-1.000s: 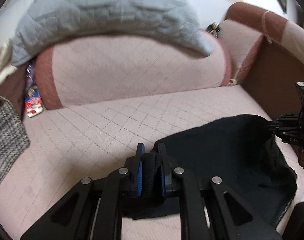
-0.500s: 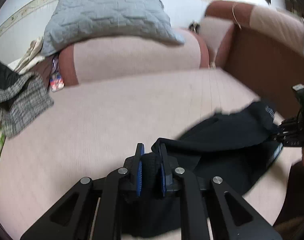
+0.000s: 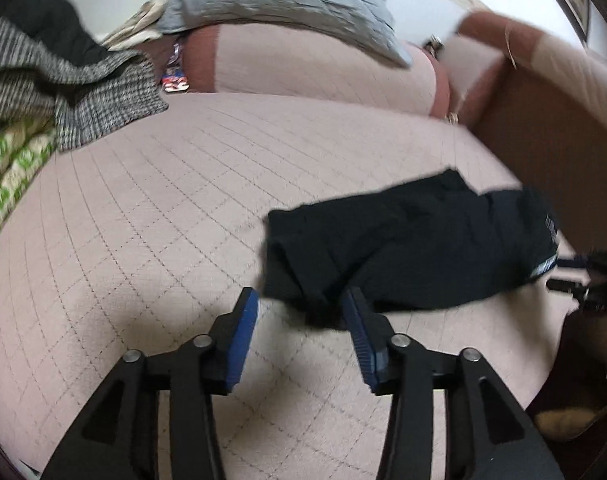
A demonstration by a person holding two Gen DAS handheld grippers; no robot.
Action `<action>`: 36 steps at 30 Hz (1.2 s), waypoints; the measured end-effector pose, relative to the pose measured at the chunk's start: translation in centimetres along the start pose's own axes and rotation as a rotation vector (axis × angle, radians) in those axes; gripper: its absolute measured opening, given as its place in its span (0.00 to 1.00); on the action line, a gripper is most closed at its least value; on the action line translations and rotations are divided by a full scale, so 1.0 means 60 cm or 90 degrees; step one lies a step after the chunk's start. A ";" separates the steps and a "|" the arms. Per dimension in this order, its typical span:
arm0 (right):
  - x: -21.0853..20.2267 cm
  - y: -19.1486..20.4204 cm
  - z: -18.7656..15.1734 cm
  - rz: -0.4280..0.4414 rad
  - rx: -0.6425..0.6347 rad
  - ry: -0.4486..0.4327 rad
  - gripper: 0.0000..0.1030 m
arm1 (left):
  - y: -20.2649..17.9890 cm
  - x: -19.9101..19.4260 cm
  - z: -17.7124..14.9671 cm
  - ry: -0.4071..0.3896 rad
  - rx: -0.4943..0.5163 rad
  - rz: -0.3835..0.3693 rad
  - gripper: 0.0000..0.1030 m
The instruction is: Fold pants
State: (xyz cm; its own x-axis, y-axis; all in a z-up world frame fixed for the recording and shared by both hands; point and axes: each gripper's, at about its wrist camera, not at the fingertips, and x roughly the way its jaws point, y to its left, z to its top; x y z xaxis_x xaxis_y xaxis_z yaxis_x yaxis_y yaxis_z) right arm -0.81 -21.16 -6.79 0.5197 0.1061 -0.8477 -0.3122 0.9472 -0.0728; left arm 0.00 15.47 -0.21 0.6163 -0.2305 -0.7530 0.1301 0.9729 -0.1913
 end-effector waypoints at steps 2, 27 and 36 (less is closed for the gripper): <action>-0.014 -0.017 0.000 0.025 0.048 -0.019 0.60 | 0.003 0.017 0.017 0.019 -0.031 -0.015 0.47; -0.025 -0.233 -0.016 -0.013 0.325 -0.082 0.60 | 0.007 0.127 0.117 0.059 -0.050 0.135 0.30; -0.031 -0.441 0.043 -0.071 0.469 -0.118 0.61 | 0.008 0.050 0.097 -0.001 -0.115 0.138 0.42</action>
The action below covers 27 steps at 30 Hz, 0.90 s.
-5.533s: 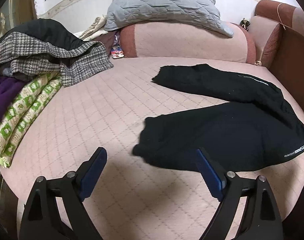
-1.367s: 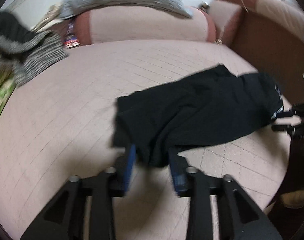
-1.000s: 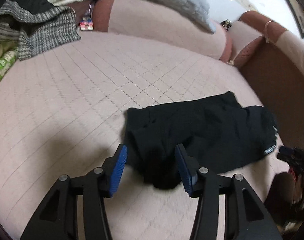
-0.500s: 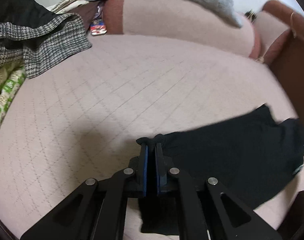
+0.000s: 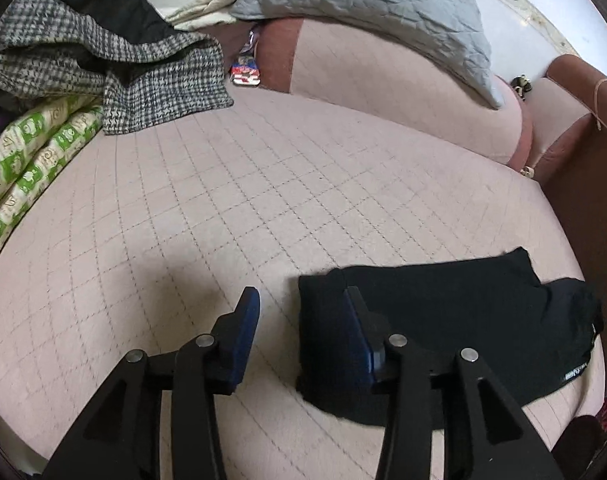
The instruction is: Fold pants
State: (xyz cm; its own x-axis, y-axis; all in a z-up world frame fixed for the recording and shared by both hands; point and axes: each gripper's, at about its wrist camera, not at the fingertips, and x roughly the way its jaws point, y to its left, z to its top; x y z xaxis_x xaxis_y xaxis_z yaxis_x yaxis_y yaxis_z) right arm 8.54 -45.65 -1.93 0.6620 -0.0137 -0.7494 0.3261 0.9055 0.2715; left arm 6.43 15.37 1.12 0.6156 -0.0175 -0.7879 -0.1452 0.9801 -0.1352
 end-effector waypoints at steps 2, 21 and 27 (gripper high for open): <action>0.006 -0.014 0.004 0.115 0.049 0.017 0.68 | -0.018 -0.013 -0.012 -0.009 0.018 -0.005 0.51; 0.151 0.025 -0.039 -0.060 -0.079 0.101 0.09 | -0.160 0.079 -0.111 0.057 0.139 -0.005 0.53; 0.158 0.049 -0.068 -0.189 -0.147 0.099 0.21 | -0.167 0.078 -0.121 0.053 0.178 0.000 0.57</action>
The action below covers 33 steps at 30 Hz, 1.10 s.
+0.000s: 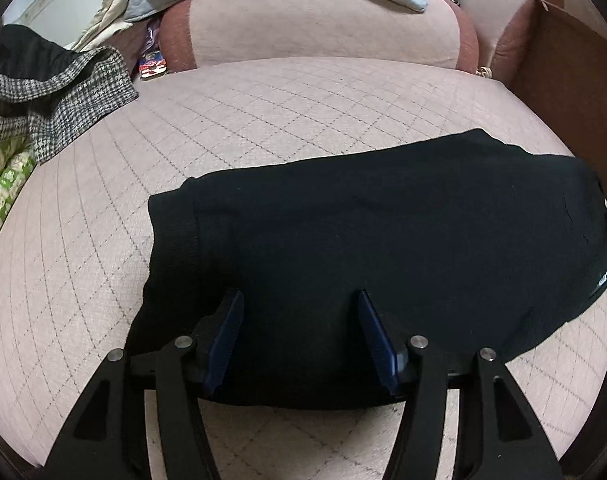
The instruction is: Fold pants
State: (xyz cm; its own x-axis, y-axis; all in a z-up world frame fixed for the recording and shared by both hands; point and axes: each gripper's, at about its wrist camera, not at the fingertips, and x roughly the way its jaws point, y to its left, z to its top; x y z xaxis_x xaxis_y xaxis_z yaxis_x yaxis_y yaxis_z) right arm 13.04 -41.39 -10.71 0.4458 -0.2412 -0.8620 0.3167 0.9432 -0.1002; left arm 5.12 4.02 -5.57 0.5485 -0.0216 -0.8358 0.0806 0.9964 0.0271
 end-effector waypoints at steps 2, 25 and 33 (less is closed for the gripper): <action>-0.037 -0.014 -0.006 0.001 0.035 -0.035 0.29 | 0.005 0.001 0.002 -0.002 0.000 -0.007 0.57; -0.104 0.128 -0.168 0.248 0.047 0.068 0.46 | 0.012 -0.043 -0.035 -0.044 -0.011 -0.049 0.66; -0.171 0.259 -0.152 0.349 -0.081 0.013 0.57 | 0.147 -0.094 -0.070 -0.073 -0.240 -0.069 0.66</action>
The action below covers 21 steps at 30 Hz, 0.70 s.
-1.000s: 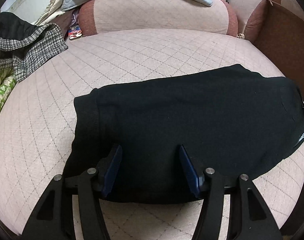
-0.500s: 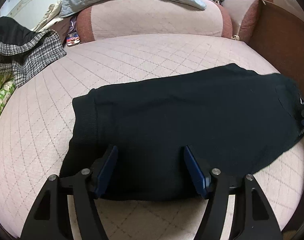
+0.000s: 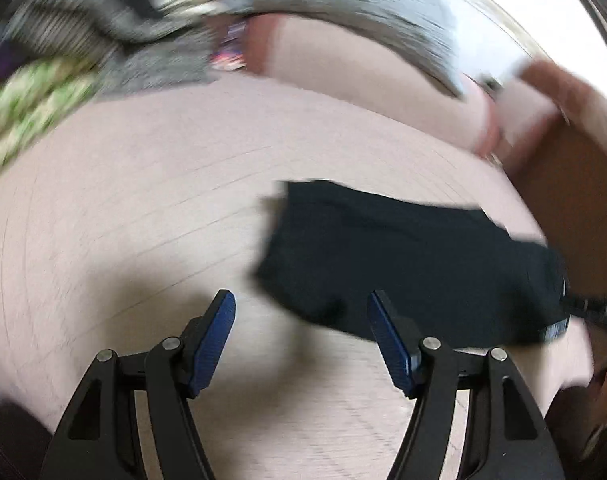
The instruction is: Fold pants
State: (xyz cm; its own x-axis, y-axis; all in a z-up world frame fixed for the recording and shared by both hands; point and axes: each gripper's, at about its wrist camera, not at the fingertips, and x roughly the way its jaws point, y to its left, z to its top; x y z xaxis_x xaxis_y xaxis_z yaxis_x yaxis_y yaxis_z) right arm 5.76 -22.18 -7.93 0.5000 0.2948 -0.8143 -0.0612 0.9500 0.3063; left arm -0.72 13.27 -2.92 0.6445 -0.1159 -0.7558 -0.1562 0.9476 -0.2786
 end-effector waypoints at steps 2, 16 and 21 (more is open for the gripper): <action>0.017 0.059 0.016 0.049 -0.045 0.023 0.57 | 0.038 0.008 0.002 0.019 -0.058 -0.008 0.66; 0.240 0.528 0.092 0.073 -0.278 0.238 0.69 | 0.072 0.001 -0.034 -0.029 -0.079 -0.043 0.66; 0.326 0.587 0.091 -0.048 -0.284 0.305 0.75 | 0.070 -0.001 -0.036 -0.035 -0.083 -0.051 0.67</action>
State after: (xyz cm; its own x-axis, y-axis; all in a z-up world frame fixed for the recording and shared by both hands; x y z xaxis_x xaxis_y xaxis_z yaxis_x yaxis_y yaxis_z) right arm 18.07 16.45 -10.38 0.0834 0.1416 -0.9864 -0.4451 0.8909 0.0903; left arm -3.04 16.62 -5.37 0.6983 -0.1701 -0.6953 -0.1959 0.8888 -0.4142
